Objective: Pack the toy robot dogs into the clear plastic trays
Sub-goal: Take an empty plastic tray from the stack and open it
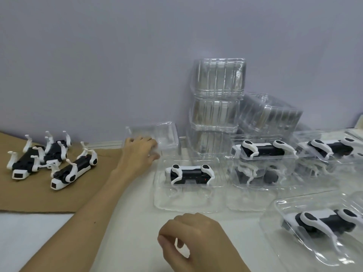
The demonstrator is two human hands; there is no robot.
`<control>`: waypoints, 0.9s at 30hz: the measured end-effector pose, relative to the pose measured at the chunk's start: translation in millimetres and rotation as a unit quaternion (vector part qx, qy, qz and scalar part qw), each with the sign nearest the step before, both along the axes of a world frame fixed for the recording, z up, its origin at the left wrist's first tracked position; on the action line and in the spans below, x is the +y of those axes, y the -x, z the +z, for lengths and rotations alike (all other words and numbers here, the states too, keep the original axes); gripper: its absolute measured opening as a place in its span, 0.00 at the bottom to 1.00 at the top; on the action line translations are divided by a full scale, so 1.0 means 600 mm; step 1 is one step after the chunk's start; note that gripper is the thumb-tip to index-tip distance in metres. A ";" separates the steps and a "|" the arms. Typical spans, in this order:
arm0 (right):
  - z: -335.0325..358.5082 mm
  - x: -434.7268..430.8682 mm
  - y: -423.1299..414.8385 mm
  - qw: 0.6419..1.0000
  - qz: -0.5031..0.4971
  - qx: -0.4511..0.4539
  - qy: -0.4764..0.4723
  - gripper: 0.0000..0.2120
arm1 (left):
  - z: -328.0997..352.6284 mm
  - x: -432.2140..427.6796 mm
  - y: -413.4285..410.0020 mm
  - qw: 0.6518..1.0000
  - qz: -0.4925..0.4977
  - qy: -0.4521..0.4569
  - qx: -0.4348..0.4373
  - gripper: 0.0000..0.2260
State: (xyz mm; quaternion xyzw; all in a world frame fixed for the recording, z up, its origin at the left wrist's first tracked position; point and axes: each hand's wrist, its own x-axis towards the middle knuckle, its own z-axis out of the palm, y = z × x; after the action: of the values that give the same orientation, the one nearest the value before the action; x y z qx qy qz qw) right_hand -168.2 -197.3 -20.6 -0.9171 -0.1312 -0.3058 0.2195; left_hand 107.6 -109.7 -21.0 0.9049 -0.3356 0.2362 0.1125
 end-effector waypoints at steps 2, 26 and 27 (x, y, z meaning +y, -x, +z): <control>-0.003 -0.001 0.000 1.000 -0.002 -0.007 -0.005 0.06 | -0.008 0.010 0.018 0.993 -0.006 0.114 0.015 0.07; 0.022 -0.021 0.007 0.976 -0.121 -0.180 -0.016 0.12 | 0.059 0.131 0.304 0.950 -0.189 0.104 -0.225 0.14; 0.022 -0.022 0.007 0.972 -0.122 -0.199 -0.031 0.10 | 0.049 0.128 0.306 0.946 -0.170 0.141 -0.238 0.14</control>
State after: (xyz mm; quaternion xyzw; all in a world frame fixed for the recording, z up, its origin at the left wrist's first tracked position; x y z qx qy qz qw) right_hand -172.5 -210.3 -7.3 -0.8398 -0.0498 -0.5102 0.1788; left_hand -76.0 -33.1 8.6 0.7270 -0.4645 0.4671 0.1937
